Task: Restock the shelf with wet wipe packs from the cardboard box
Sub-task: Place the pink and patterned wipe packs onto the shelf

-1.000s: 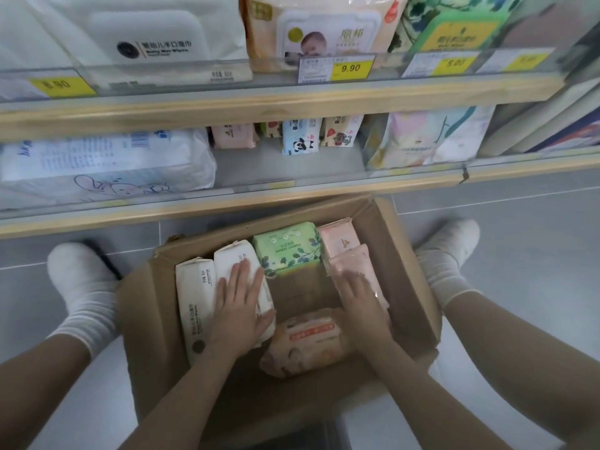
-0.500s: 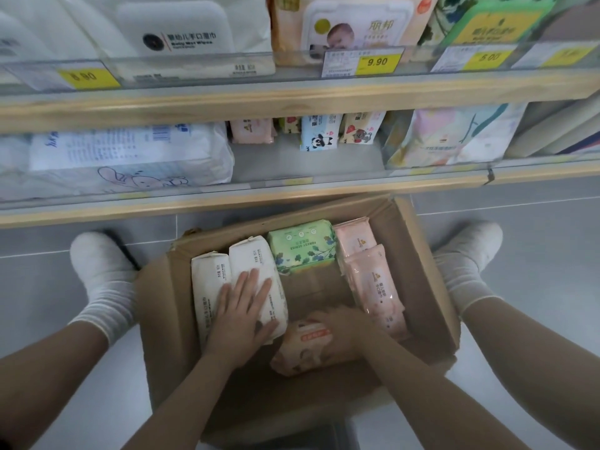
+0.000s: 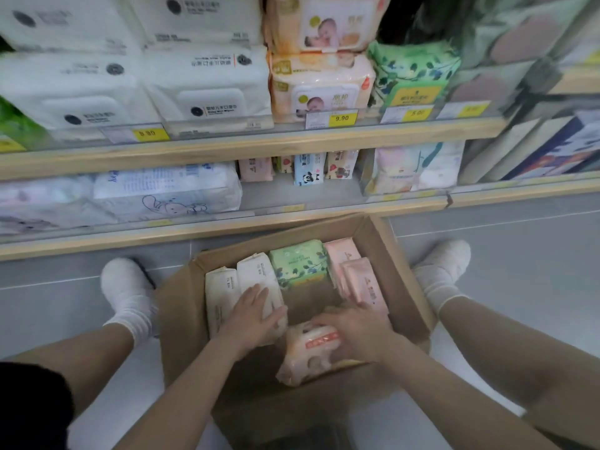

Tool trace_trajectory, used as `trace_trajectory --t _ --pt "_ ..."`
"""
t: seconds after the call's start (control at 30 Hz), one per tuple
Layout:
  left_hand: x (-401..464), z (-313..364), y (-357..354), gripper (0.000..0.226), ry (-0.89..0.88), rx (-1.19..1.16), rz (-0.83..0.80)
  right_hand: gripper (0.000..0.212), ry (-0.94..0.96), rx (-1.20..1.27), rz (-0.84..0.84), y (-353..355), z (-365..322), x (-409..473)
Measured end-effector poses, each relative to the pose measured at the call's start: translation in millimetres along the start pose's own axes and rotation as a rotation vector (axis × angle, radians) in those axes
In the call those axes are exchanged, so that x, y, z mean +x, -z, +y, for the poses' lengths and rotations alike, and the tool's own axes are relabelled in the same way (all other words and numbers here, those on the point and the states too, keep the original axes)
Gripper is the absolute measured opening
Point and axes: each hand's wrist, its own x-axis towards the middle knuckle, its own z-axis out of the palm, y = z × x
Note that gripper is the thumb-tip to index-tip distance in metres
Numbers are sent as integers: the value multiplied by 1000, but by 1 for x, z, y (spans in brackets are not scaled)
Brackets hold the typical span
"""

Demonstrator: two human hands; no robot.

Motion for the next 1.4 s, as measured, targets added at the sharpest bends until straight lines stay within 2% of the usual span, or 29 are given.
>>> trace_trajectory --t 0.1,0.13,0.2,0.27,0.33,0.4,0.47,0.5,0.57,0.67,0.77,0.83,0.9,0.93,1.0,1.1,1.2,1.3,1.4 --pt "-18 18 10 76 35 -100 -72 66 -20 60 58 16 -3 -11" --pt "-25 25 14 70 35 -197 -99 67 -15 73 106 22 -4 -14" --pt "-34 37 20 61 77 -523 -169 68 6 19 202 38 -10 -16" --pt "-38 49 32 64 121 -814 -209 68 20 -77 307 51 -19 -19" --pt "-37 61 47 70 121 -975 -168 68 12 -145 405 59 -27 -22" --pt "-39 73 63 82 70 -1032 -83 65 16 -146 534 62 -31 -23" --pt "-41 81 74 78 8 -1055 14 67 45 -93 668 67 -30 -26" --pt "-41 82 80 72 -17 -1059 51 73 44 -60 683 75 -29 -28" --pt "-45 85 92 74 -78 -1043 102 89 9 25 614 96 -28 -34" --pt "-53 91 112 80 -228 -851 129 111 -46 104 463 130 -23 -33" --pt "-62 103 127 77 -366 -658 71 123 -40 175 133 152 -25 -24" --pt "-63 111 132 74 -424 -562 33 112 -5 343 -26 161 -28 -23" --pt "-60 115 132 73 -457 -505 20 83 8 529 -116 166 -31 -29" --pt "-57 117 130 74 -463 -492 21 71 -10 583 -118 165 -29 -31" --pt "-49 122 124 74 -473 -498 34 64 -92 582 -47 159 -22 -35" --pt "-28 130 114 79 -497 -536 64 77 -206 546 126 150 -5 -39" --pt "-4 132 107 78 -435 -546 148 79 -317 654 316 146 18 -50" --pt "27 115 85 63 -393 -347 175 77 -498 778 391 136 54 -58" --pt "61 95 52 72 -362 -122 157 84 -626 871 457 126 86 -60"
